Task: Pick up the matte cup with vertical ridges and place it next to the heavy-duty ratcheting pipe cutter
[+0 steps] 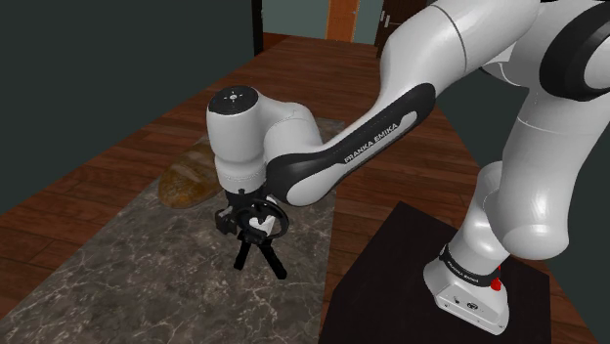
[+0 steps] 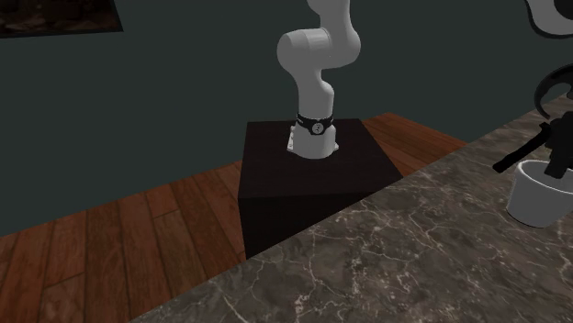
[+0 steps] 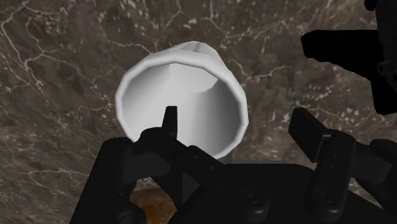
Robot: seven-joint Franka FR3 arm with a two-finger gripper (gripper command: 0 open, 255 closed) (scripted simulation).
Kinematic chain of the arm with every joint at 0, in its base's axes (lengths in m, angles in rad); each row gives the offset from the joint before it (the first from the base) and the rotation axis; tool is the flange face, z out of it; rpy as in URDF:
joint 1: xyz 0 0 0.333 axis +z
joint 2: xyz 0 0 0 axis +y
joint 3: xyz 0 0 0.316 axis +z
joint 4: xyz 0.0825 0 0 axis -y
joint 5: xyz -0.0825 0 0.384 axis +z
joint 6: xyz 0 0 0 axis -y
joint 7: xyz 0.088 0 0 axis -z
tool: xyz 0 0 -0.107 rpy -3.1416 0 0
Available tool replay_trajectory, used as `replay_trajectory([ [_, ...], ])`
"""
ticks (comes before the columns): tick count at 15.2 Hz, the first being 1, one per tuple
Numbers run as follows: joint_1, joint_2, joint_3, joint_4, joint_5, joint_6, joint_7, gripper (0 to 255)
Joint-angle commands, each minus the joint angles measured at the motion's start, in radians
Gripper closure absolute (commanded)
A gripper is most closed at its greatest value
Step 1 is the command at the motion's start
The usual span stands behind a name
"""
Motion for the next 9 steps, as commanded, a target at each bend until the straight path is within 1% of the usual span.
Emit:
replay_trajectory([
  [1,0.001,-0.019,0.005,0.011,0.014,-0.028,-0.009,0],
  [4,0.005,-0.064,0.017,0.050,0.049,-0.107,-0.031,0],
  [9,0.005,-0.064,0.017,0.050,0.049,-0.107,-0.031,0],
])
